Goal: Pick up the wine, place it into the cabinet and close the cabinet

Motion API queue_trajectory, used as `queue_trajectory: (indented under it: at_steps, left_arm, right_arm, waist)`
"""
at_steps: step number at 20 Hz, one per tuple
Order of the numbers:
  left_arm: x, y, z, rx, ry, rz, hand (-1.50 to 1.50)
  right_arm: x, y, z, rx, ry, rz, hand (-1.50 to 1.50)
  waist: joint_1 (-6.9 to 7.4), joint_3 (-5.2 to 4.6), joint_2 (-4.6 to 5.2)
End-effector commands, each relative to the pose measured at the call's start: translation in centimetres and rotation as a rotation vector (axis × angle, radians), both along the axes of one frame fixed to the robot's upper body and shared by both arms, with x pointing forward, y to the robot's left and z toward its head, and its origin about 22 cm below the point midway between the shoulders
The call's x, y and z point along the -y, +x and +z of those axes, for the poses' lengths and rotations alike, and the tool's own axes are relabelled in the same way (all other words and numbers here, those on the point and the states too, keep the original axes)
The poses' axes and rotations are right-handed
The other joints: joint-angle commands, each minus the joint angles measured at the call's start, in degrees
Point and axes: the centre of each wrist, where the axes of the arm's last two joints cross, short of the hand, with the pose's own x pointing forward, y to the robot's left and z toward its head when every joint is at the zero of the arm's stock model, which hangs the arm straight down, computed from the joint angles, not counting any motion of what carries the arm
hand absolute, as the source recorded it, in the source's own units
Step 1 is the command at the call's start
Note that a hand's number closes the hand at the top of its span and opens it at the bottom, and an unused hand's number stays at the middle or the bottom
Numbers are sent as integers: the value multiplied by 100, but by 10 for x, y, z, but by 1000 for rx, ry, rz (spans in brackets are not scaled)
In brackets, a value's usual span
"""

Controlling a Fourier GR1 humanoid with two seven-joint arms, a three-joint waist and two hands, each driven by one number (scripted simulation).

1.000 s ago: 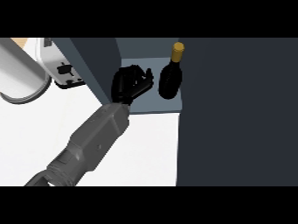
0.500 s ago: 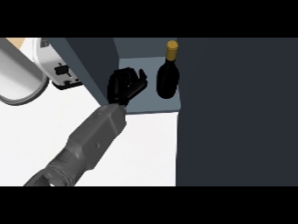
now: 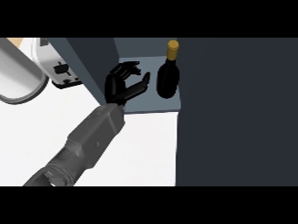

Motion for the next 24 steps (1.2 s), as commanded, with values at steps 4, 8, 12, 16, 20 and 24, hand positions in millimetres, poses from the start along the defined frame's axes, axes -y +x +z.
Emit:
queue_trajectory:
  at_steps: [4,8,12,16,20,24]
  left_arm:
    - [-4,-12,-14,113,1,6,-150]
    - [-23,-11,-14,109,24,37,-150]
    - [-5,-23,-10,102,29,-38,-150]
    - [15,-38,8,126,21,-99,-150]
    - [-1,-64,13,126,26,-209,-150]
    - [3,-93,43,142,27,-301,-150]
  right_arm:
    - [25,-2,-5,-4,-7,-12,-150]
    - [2,-20,5,-4,-12,-24,-150]
    - [-3,-10,14,-18,-7,-41,-150]
    - [-12,-18,2,-10,-7,-34,-150]
    - [0,1,16,-22,-19,-37,-150]
    - [-18,-19,7,-21,4,-33,-150]
  waist:
    - [219,49,-111]
    - [255,45,-139]
    - [427,47,-186]
    - [467,52,-214]
    - [447,48,-176]
    - [460,52,-194]
